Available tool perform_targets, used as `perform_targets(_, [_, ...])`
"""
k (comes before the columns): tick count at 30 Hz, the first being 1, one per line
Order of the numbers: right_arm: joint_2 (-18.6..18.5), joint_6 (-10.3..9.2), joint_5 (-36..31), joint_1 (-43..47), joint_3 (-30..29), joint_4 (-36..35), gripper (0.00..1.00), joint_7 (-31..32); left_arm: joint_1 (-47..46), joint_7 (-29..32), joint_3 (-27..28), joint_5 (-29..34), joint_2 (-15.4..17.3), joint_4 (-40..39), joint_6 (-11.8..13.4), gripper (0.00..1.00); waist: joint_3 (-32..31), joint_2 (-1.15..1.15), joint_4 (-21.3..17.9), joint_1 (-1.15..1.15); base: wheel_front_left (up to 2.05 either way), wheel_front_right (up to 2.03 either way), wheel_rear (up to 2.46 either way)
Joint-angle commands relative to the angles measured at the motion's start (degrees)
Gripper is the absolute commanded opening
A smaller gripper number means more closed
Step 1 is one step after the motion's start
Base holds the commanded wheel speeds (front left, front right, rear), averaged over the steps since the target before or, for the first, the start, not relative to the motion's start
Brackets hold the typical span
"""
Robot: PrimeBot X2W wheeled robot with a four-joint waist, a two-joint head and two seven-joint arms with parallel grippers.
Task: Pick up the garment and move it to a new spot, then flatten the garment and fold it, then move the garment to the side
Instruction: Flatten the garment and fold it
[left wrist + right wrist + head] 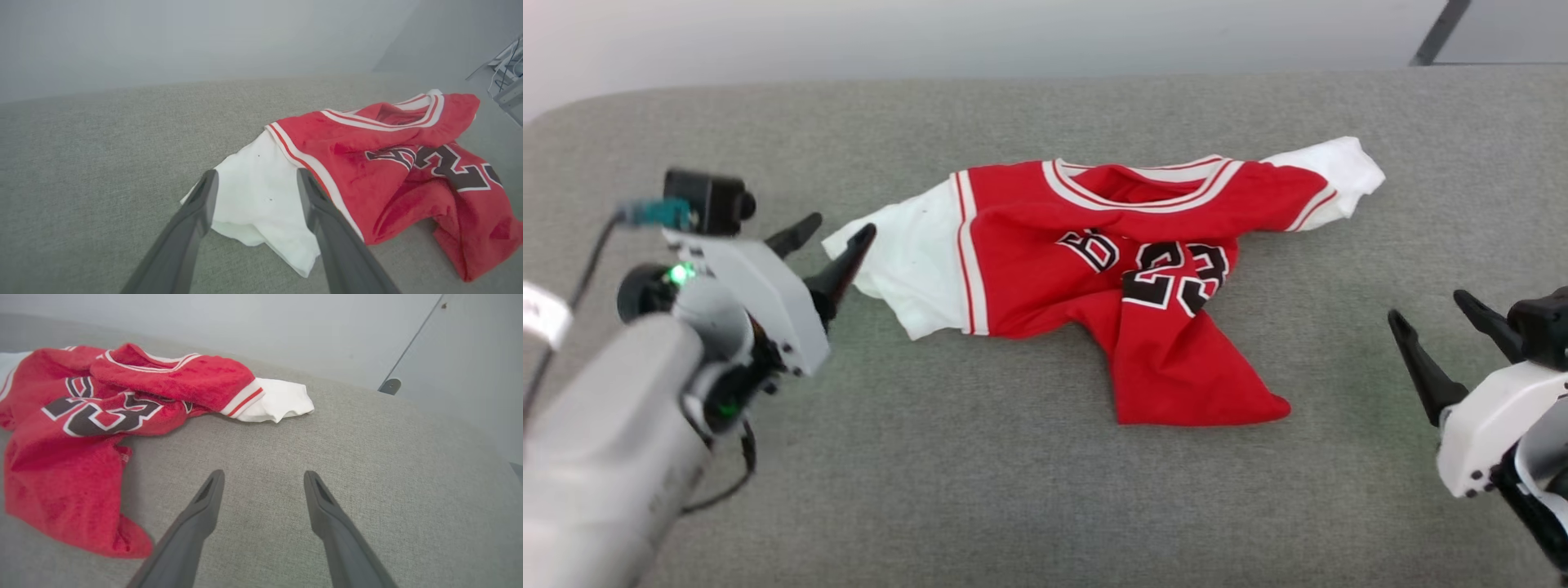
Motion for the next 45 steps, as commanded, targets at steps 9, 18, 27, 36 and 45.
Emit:
perform_targets(9, [-16.22,-0.06,4.82,-5.19,9.99,3.14,1.0,2.64,13.9,-19.82,3.43,10.55,-1.13,-10.92,12.38,1.0,1.19,0.0,4.56,0.0,0.0,0.0,0.0])
perform_targets(18, [-26.12,-0.06,10.88,-17.44,18.21,8.53,1.0,3.18,28.44,-19.96,19.47,26.94,-9.11,-27.43,17.7,1.0,5.62,0.0,9.75,0.0,0.0,0.0,0.0])
perform_targets(27, [-31.32,-0.06,15.84,-28.68,31.75,13.62,1.0,4.41,31.7,-19.98,28.57,34.32,-14.8,-28.62,12.17,1.0,9.25,0.0,12.78,0.0,0.0,0.0,0.0])
perform_targets(36, [-32.73,-0.06,18.5,-35.59,41.93,16.77,0.42,2.67,31.32,-19.98,33.88,38.8,-18.62,-27.82,7.22,1.0,11.01,0.0,13.37,0.0,0.0,0.0,0.0])
perform_targets(45, [-32.15,-0.06,19.62,-39.94,46.85,19.08,0.0,-0.17,24.4,-18.94,34.08,42.06,-13.78,-27.18,1.86,1.0,10.95,0.0,11.77,0.0,0.0,0.0,0.0])
